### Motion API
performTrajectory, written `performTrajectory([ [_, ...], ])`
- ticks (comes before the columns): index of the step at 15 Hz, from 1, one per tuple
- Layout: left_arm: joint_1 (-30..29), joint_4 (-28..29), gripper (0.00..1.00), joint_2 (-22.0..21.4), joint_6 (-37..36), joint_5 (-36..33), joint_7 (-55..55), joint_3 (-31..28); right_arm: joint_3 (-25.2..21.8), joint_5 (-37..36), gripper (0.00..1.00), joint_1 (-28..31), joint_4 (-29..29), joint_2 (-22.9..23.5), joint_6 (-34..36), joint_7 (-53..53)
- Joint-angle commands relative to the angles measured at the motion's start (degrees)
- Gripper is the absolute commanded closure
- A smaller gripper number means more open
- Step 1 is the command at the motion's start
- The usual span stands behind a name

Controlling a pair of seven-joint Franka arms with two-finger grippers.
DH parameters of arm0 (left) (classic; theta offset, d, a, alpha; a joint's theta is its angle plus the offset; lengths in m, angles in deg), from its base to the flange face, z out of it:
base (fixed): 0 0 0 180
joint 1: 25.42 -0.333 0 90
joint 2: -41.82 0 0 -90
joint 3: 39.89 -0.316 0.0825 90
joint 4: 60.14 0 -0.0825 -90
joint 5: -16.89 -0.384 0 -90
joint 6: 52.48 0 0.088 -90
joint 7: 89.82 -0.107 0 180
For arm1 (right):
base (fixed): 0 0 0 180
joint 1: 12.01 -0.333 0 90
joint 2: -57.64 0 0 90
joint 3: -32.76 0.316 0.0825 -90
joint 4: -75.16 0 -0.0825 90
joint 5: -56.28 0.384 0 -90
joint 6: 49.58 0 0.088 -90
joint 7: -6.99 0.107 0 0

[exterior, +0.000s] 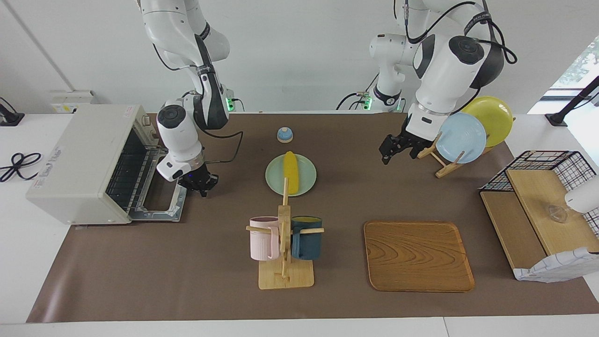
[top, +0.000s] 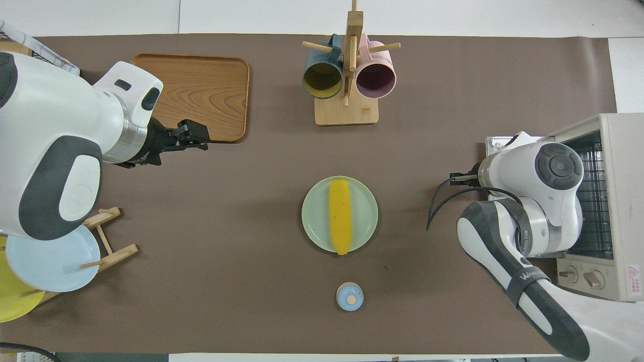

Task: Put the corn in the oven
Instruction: 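Withdraw the left gripper while the right gripper leaves the open oven door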

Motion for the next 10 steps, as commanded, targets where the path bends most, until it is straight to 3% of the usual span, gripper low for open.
performTrajectory([
  [1,-1.5,-1.1,0.00,-1.9,-6.1,-1.2,-3.7,0.5,0.2,-1.3,0.75,-1.3,-2.6,-0.1,2.5,1.5],
  [2,-1.5,-1.1,0.00,-2.6,-7.7,-1.2,-4.0,0.5,1.3,-1.1,0.64,-1.4,-2.6,-0.3,2.7,1.7],
  [3,-1.5,-1.0,0.00,-3.1,-8.9,-1.2,-4.0,0.5,2.3,-1.1,0.15,-1.4,-2.6,-0.5,3.8,1.5],
  [4,-1.7,-0.9,0.00,-4.1,-10.3,-1.2,-4.1,0.5,2.4,-1.1,0.00,-1.4,-2.6,-0.7,4.9,0.8],
  [7,-3.8,-1.0,0.00,-4.7,-14.6,-1.2,-8.2,0.9,3.3,-1.1,0.00,-3.5,-3.3,-0.9,4.6,-2.4],
  [10,-7.2,-0.6,0.00,-4.6,-15.0,-1.2,-9.6,3.3,3.3,-1.0,0.00,-4.6,-10.9,0.8,13.8,-1.5],
])
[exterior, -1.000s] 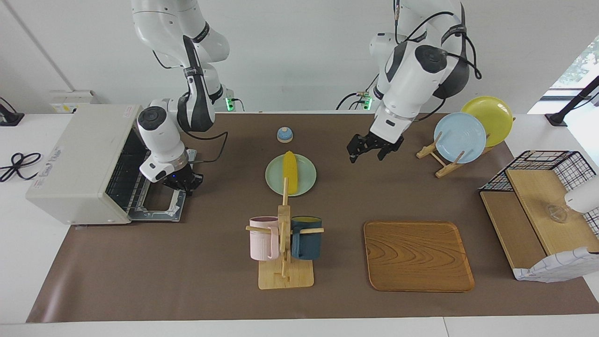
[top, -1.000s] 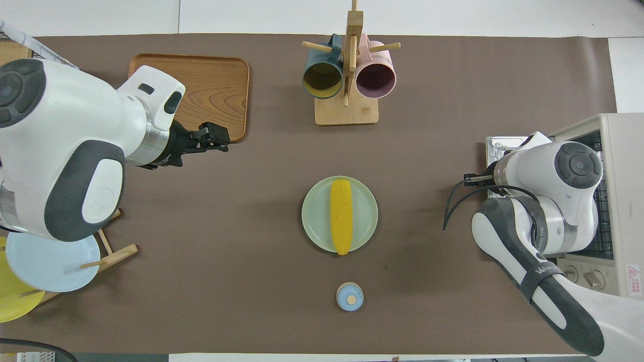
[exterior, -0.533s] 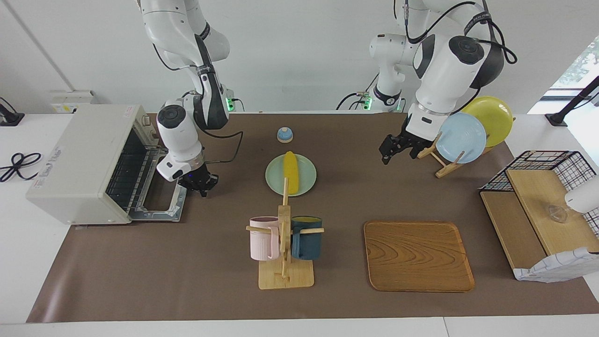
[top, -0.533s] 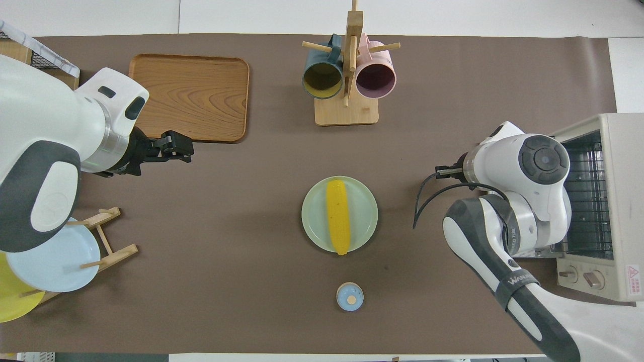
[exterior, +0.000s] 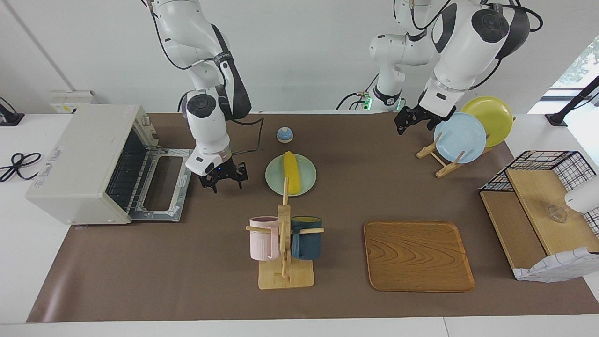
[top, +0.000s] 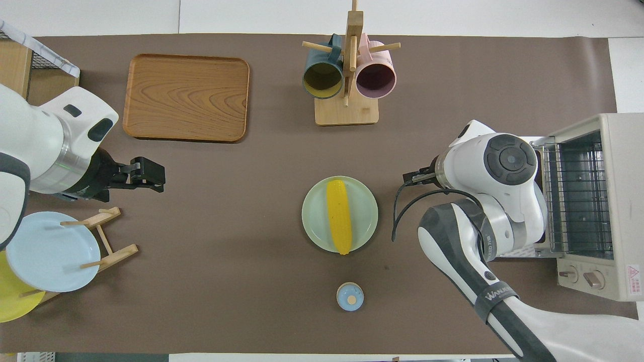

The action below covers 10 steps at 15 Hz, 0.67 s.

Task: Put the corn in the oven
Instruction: 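Withdraw the left gripper while the right gripper leaves the open oven door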

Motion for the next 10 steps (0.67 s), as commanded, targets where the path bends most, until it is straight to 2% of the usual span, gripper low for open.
performTrajectory([
  [1,-4.1,0.1,0.00,-0.2,-0.6,-0.9,-3.1,3.3,0.2,-0.7,0.00,-2.4,-8.9,1.7,9.8,2.2],
  [2,-5.2,0.1,0.00,0.3,0.0,-0.9,-5.1,3.8,0.2,-0.6,0.00,-5.4,-12.6,2.4,13.3,7.0],
  [4,-6.0,0.0,0.00,0.7,1.9,-0.9,-10.4,3.7,0.2,-1.4,0.00,-10.5,-21.1,6.9,18.2,16.4],
  [6,-6.1,-1.4,0.00,1.9,1.7,-0.7,-10.6,3.2,0.2,-2.3,0.00,-15.8,-32.0,14.2,23.9,21.5],
  [7,-6.1,-4.1,0.00,2.7,0.5,-0.5,-10.5,3.3,0.2,-2.8,0.00,-18.2,-36.8,18.0,25.9,25.0],
  [8,-6.1,-7.0,0.00,3.1,-2.2,-0.2,-10.5,3.2,0.2,-3.7,0.00,-19.8,-39.0,20.9,26.2,28.5],
  [10,-6.0,-11.5,0.00,4.8,-6.7,-0.3,-10.5,3.1,0.2,-5.2,0.00,-22.8,-39.8,23.2,25.2,31.5],
])
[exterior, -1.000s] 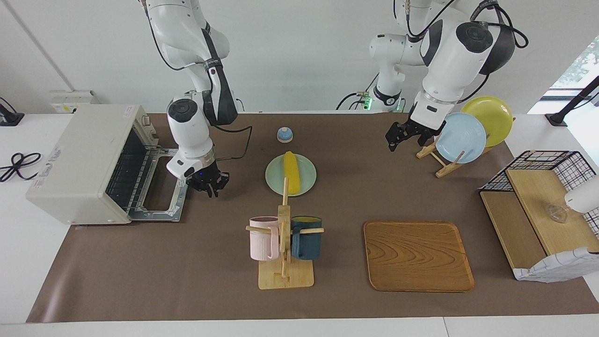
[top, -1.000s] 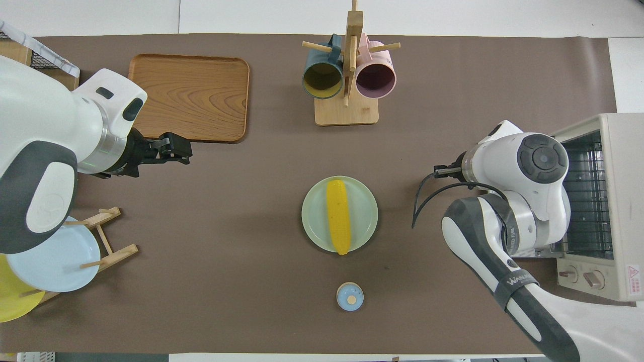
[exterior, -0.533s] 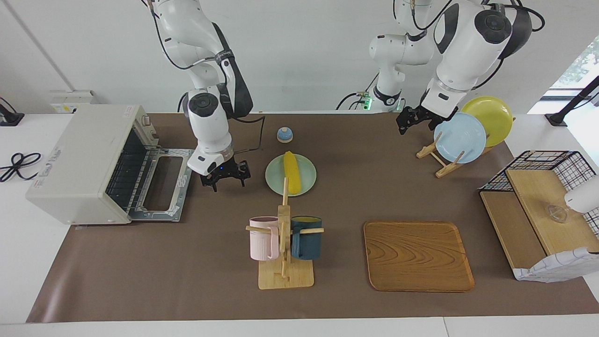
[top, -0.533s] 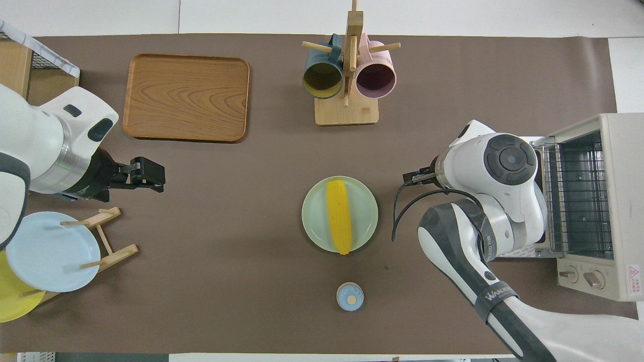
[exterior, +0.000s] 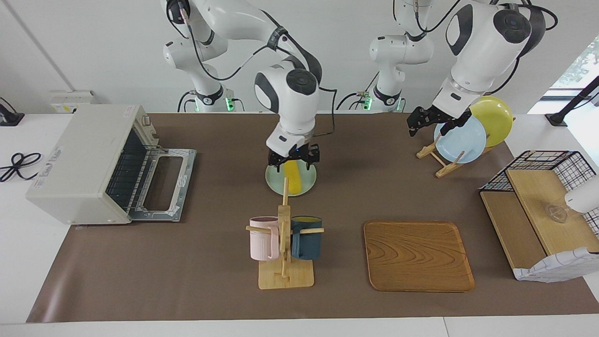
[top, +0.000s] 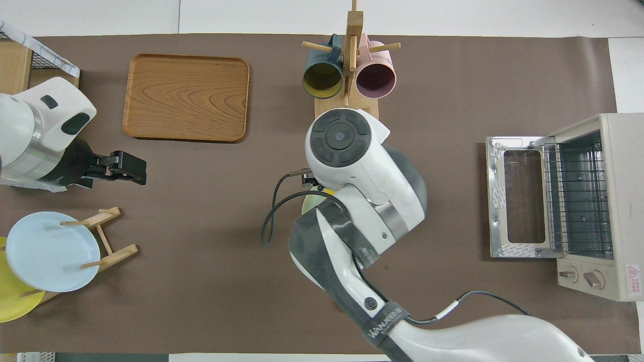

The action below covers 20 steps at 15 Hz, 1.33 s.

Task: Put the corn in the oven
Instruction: 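Grasp the edge of the green plate with the right gripper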

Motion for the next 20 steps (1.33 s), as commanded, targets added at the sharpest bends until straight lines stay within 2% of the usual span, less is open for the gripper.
performTrajectory([
  [1,-0.5,-7.8,0.00,3.1,-6.8,-0.2,-0.9,0.3,0.0,-2.1,0.00,-2.9,-6.0,6.2,-2.8,3.2],
  [8,-0.4,-6.2,0.00,2.5,-6.5,-0.3,-0.9,0.3,0.0,-2.3,0.00,-6.2,4.9,3.6,-13.2,6.0],
  [9,-0.3,-6.2,0.00,2.5,-6.5,-0.3,-0.9,0.3,0.0,-2.4,0.08,-6.2,6.6,3.3,-14.7,6.0],
  [10,-0.3,-6.2,0.00,2.5,-6.5,-0.3,-0.8,0.3,0.0,-2.3,0.26,-6.3,8.3,2.7,-16.1,6.1],
  [11,-0.2,-6.2,0.00,2.5,-6.5,-0.3,-0.8,0.3,0.0,-2.3,0.32,-6.4,9.9,2.2,-16.8,6.1],
  [14,-0.3,-6.2,0.00,2.4,-6.6,-0.3,-0.8,0.3,0.0,-2.3,0.44,-6.8,12.1,1.2,-16.9,6.3],
  [17,-0.2,-6.2,0.00,2.4,-6.5,-0.3,-0.9,0.4,0.0,-2.3,0.44,-7.3,13.8,0.7,-17.3,6.3],
  [18,-0.2,-6.2,0.00,2.3,-6.6,-0.3,-0.9,0.4,0.0,-2.3,0.48,-7.4,14.1,0.6,-17.2,6.3],
  [20,-0.3,-6.2,0.00,2.3,-6.6,-0.3,-0.9,0.4,0.0,-2.3,0.67,-7.4,14.9,0.3,-17.1,6.3],
])
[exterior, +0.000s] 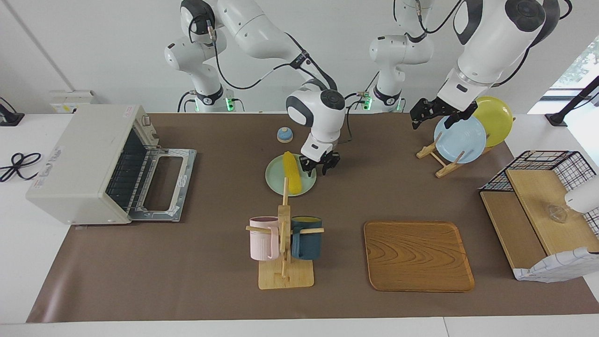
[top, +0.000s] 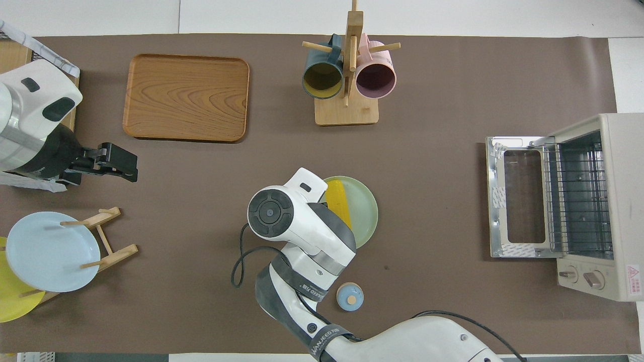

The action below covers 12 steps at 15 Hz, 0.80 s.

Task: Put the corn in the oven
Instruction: 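Grasp the edge of the green plate with the right gripper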

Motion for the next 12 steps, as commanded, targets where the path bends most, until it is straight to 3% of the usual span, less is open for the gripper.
performTrajectory([
  [1,-0.3,-0.8,0.00,0.1,-1.3,-0.3,-0.8,0.3,0.0,-0.9,0.77,-0.1,3.5,-2.1,-1.5,1.3],
  [5,-0.2,-0.9,0.00,0.0,-1.3,-0.3,-0.8,0.3,0.0,-0.9,0.92,0.0,5.6,-2.8,-1.5,1.3],
  [6,-0.2,-0.8,0.00,0.0,-1.2,-0.3,-0.9,0.3,0.0,-0.9,1.00,0.0,6.0,-2.9,-1.8,1.3],
  [12,-0.5,-0.8,0.00,-0.1,-1.1,-0.3,-1.0,0.2,-0.6,-3.7,1.00,1.1,1.8,-2.6,3.7,1.3],
])
